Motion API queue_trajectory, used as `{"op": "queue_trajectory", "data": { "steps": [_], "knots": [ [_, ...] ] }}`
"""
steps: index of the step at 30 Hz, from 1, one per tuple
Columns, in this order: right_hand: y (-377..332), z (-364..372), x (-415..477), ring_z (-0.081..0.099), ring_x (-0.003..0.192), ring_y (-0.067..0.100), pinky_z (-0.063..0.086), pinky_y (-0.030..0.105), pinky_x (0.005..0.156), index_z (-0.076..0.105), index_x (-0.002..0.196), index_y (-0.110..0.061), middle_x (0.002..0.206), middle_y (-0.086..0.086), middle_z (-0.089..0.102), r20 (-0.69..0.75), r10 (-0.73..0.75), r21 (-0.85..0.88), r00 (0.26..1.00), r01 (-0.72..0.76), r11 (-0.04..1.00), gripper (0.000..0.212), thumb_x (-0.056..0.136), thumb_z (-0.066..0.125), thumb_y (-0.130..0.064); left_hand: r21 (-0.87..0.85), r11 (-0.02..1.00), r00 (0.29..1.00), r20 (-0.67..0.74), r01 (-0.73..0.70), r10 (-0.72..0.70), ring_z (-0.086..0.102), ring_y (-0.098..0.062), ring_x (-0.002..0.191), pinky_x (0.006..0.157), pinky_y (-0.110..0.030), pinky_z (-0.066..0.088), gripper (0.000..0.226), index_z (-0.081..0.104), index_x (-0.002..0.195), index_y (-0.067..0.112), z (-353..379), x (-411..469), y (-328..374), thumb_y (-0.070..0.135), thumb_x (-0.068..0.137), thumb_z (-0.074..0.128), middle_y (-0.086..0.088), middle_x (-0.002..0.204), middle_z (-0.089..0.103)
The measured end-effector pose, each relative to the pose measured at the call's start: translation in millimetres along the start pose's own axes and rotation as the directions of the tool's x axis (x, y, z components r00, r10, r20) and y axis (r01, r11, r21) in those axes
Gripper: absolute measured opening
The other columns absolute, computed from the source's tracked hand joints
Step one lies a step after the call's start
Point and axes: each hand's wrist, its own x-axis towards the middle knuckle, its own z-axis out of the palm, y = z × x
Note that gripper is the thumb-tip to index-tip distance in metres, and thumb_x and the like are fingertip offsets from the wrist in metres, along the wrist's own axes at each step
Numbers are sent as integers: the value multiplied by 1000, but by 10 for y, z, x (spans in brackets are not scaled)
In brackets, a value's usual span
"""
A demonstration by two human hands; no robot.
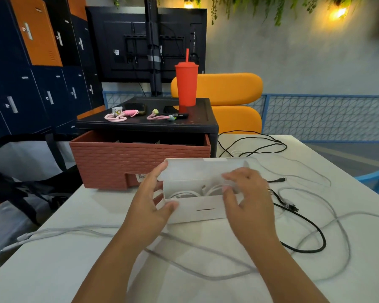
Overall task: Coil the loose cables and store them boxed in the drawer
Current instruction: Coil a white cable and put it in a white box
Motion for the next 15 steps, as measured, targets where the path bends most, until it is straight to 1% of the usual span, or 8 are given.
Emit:
{"op": "queue_trajectory", "data": {
  "steps": [2, 3, 6, 8, 10, 11, 14, 15],
  "knots": [
    [72, -24, 30, 41, 91, -2, 40, 23, 82, 60, 111, -19, 108, -8, 42, -53, 152, 44, 987, -150, 988, 28, 84, 55, -15, -22, 998, 998, -31, 62, -62, 52, -9, 117, 98, -24, 44, 81, 37, 107, 71, -81, 18, -15, -2, 83, 65, 5, 133, 50],
    [101, -22, 39, 43, 96, 1, 42, 29, 87, 55, 116, -20, 110, -8, 41, -34, 242, 69, 970, -239, 968, 34, 84, 57, -10, -28, 997, 996, -48, 76, -77, 52, -7, 116, 95, -24, 44, 80, 37, 108, 68, -116, 24, -20, -3, 83, 64, 5, 131, 51],
    [160, 48, 36, 44, 119, 14, 37, 32, 101, 41, 133, -22, 130, -4, 45, 195, 416, 105, 888, -440, 892, 53, 84, 57, -10, -44, 994, 991, -90, 96, -100, 48, 10, 106, 82, -13, 44, 74, 36, 117, 57, -165, 49, -49, -4, 85, 61, 7, 125, 51],
    [176, 121, -7, 40, 128, 14, 34, 31, 104, 31, 141, -26, 142, -5, 40, 340, 418, 64, 842, -464, 883, 63, 85, 57, -13, -43, 993, 989, -100, 108, -112, 47, 13, 103, 83, -15, 45, 72, 35, 119, 55, -171, 55, -69, -5, 86, 58, 9, 123, 50],
    [164, 168, -37, 37, 131, 11, 33, 31, 107, 25, 144, -30, 144, -7, 39, 424, 392, 61, 816, -458, 887, 69, 85, 56, -16, -32, 993, 988, -102, 110, -113, 45, 8, 111, 94, -22, 43, 71, 35, 119, 56, -160, 58, -76, -5, 88, 56, 11, 125, 49],
    [159, 178, -40, 38, 131, 10, 33, 32, 108, 24, 145, -31, 144, -8, 40, 445, 384, 74, 809, -460, 885, 70, 84, 56, -16, -25, 994, 989, -106, 105, -107, 44, 9, 113, 95, -20, 41, 69, 35, 120, 54, -151, 62, -75, -5, 89, 54, 13, 124, 48],
    [165, 164, -9, 44, 123, 9, 38, 31, 102, 26, 144, -30, 137, -8, 45, 447, 400, 102, 800, -490, 866, 70, 84, 58, -12, -21, 996, 988, -123, 86, -88, 41, 22, 106, 87, -2, 37, 65, 34, 130, 42, -127, 70, -82, -9, 90, 48, 22, 123, 46],
    [166, 153, 1, 46, 120, 9, 39, 29, 99, 26, 144, -29, 135, -7, 45, 443, 410, 109, 797, -502, 858, 69, 85, 58, -11, -31, 996, 989, -127, 79, -83, 39, 20, 114, 94, -4, 35, 65, 34, 130, 40, -118, 72, -94, -10, 90, 47, 20, 130, 43]
  ]
}}
